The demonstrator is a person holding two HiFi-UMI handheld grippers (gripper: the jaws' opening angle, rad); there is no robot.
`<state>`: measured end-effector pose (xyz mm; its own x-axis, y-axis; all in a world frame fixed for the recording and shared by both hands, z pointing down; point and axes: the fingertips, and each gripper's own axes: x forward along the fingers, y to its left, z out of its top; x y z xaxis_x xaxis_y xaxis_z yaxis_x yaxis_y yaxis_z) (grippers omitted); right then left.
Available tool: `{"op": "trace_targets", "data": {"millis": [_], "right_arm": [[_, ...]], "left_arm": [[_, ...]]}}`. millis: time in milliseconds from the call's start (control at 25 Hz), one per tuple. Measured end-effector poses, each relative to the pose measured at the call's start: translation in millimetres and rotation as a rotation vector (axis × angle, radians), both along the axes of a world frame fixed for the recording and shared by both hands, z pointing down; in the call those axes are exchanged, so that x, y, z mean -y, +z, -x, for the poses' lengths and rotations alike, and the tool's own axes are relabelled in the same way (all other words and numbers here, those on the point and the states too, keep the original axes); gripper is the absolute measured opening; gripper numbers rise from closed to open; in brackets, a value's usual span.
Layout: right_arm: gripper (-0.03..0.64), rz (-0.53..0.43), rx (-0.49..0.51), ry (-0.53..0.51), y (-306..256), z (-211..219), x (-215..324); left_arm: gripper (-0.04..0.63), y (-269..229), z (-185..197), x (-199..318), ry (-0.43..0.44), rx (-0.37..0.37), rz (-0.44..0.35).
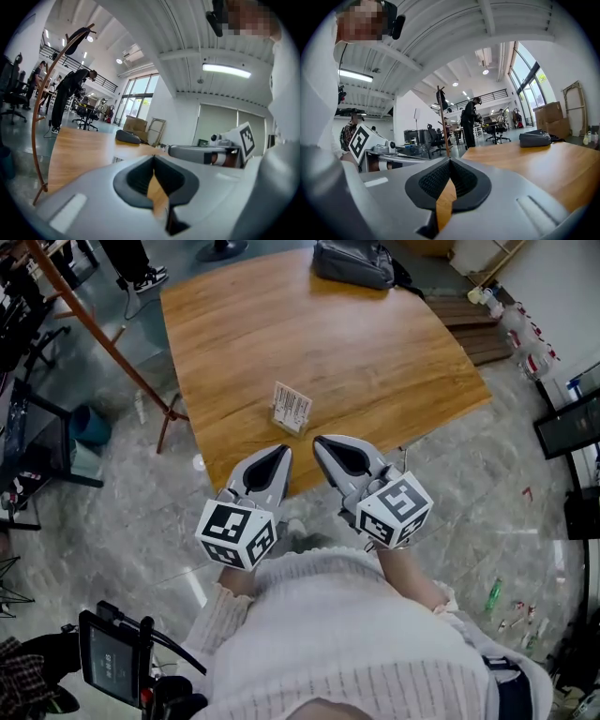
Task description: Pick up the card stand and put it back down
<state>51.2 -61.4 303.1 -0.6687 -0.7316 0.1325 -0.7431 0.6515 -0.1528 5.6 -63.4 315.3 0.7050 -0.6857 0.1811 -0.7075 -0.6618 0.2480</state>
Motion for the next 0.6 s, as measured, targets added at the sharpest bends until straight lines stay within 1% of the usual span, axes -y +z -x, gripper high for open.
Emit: {"op": "trace_targets", "data": {"millis": [120,280,360,480,600], "right_arm": [[-0.006,0.016,0.014,-0.021,1.5,0.6,8.2],[-0.006,0.022,0.074,-0.046,-5.8,6.6,19.2],[-0.007,0.022,0.071,-0.040,-7.1,9.0,26.8],[-0.006,0.024,0.032,-0.028,-7.0,12.1,35.3],[-0.006,0.050,0.025,-0.015,-0.9,12.3,40.2]], "left_arm": [[0.008,5.9,1.8,8.7,-0.014,0.001,0.024],[0.008,10.0,9.7,25.5,-0.025,-0.005,0.052],[0.008,8.9,11.4,33.4,-0.018,-0.005,0.056],[0.008,4.7,12.3,42.3,-0.001,-0.004,0.055],[0.008,8.1,14.2,49.4,0.011,-0.003,0.075]]}}
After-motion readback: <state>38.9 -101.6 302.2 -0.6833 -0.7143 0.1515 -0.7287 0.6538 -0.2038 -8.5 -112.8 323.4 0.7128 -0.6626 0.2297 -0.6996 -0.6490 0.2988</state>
